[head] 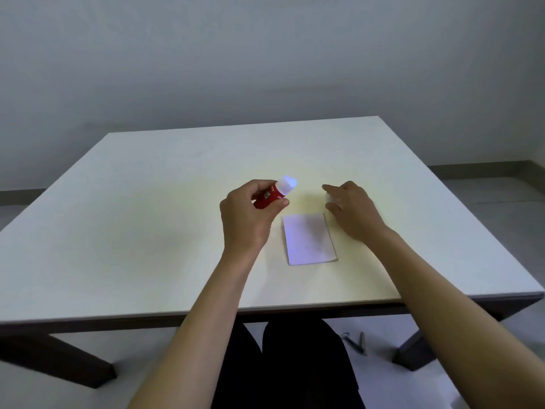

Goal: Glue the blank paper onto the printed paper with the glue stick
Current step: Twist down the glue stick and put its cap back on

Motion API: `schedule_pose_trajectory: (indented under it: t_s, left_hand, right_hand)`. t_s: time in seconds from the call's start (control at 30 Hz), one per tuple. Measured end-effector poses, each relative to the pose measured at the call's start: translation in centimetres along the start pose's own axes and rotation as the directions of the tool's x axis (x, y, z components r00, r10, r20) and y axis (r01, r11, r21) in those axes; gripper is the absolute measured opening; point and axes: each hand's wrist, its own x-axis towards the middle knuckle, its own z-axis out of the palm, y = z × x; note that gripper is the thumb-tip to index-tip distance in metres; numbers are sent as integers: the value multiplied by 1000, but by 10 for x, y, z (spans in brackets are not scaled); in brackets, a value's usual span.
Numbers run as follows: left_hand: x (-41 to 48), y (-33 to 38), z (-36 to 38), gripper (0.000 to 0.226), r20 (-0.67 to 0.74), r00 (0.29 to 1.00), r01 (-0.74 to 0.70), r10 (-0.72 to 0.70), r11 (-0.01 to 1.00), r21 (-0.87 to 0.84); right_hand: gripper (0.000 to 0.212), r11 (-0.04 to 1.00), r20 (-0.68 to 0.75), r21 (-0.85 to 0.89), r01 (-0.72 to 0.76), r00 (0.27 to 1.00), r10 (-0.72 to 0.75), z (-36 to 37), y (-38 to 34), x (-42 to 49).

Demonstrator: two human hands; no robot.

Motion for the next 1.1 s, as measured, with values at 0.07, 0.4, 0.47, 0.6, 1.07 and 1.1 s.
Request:
schedule_pose_trajectory:
  t_s: [0.07,0.4,0.47,0.6,1.07,1.1]
  left_hand:
    - [0,1,-1,24,17,1000,-18,18,1000,21]
    - [-3,7,2,25,27,999,-39,37,997,59]
    - [-5,8,1,26,35,998,-59,56,994,95]
    - [-7,8,-1,25,97,988,-140,123,970,200]
    - [-8,9,-2,17,215,958,-254,192,913,319]
    - [-9,8,-1,18,217,960,-241,177,917,318]
  right_hand:
    - [27,992,-61,130,-5,998,14,-5,-6,1]
    - [22,559,-56,825,87,996,-74,-46,-56,-36]
    - [23,618,-57,777,118,991,-118,-48,-58,-36]
    - [21,762,-38,618,193,976,-216,-52,-58,-37]
    - [27,943,-118,265,202,977,-176,-46,-67,-40]
    - [45,987,-121,106,119,987,-106,-44,-70,-38]
